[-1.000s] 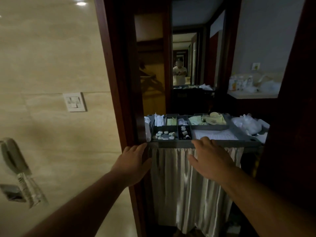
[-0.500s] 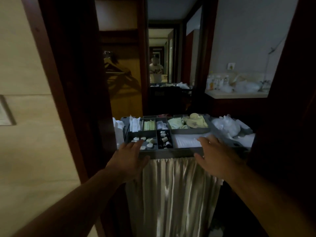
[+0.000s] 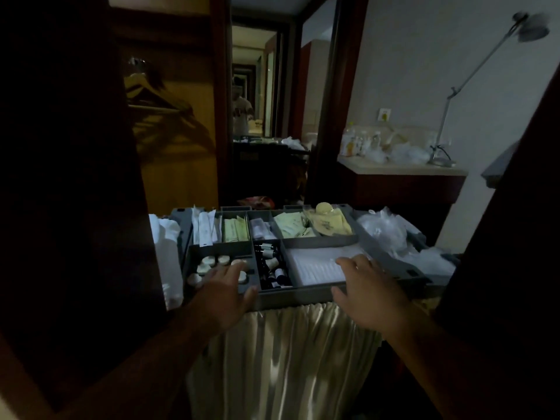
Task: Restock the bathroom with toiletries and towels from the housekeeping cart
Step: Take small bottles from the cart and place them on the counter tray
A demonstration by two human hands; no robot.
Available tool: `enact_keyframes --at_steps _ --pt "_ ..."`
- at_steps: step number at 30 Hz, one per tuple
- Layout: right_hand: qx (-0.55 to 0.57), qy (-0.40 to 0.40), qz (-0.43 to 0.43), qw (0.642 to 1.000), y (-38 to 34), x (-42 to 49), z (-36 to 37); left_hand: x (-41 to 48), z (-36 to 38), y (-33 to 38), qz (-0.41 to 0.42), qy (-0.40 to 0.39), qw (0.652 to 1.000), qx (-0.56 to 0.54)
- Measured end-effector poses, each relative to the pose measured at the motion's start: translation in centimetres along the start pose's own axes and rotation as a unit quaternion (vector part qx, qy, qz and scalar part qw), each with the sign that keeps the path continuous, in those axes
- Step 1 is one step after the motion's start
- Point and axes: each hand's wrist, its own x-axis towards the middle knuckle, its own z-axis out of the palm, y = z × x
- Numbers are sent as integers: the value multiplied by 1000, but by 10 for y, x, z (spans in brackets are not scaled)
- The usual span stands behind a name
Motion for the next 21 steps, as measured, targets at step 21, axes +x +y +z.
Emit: enact_keyframes --at_steps 21 --pt "149 -116 -66 980 -7 198 157 145 121 -63 -123 104 982 -104"
